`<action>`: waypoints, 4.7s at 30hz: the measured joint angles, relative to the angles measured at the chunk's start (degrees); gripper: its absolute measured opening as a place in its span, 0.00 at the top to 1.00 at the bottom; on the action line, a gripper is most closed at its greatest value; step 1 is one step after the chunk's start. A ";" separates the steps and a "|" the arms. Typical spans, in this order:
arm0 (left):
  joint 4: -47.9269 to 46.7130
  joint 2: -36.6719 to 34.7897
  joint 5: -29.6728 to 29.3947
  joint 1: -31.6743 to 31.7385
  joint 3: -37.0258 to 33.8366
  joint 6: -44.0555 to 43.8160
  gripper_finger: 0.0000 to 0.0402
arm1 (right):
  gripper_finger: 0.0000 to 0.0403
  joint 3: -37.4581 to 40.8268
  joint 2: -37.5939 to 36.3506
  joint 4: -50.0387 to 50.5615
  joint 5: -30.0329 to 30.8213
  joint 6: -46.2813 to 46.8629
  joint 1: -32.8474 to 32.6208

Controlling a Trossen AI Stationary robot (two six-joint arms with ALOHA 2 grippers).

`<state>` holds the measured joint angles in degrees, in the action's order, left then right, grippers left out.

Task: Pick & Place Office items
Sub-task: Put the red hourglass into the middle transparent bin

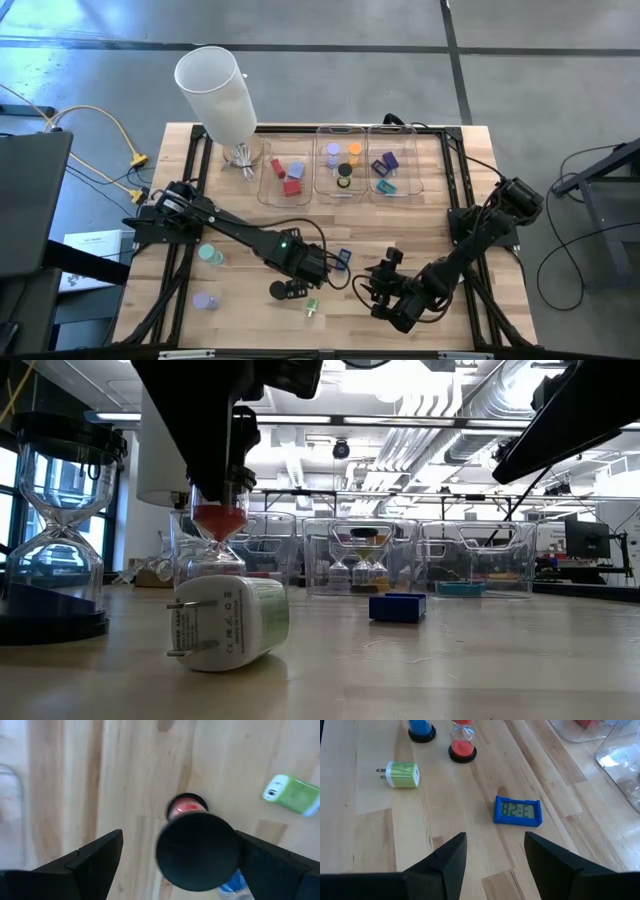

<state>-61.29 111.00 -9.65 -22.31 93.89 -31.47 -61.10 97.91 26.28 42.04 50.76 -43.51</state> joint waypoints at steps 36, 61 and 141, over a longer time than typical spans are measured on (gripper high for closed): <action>0.26 2.56 -1.42 -0.48 -0.02 -0.24 0.18 | 0.53 0.00 0.00 -0.02 -0.02 0.01 0.00; 0.65 3.01 -1.80 -0.48 0.02 -1.55 0.52 | 0.53 -0.02 0.00 -0.02 0.00 -0.02 0.00; -6.54 11.94 6.51 41.09 27.84 27.00 0.52 | 0.53 -0.02 0.02 11.89 8.52 8.37 0.87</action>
<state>-67.84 122.94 -3.13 18.79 121.72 -4.47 -61.12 97.93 38.17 50.57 59.13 -42.63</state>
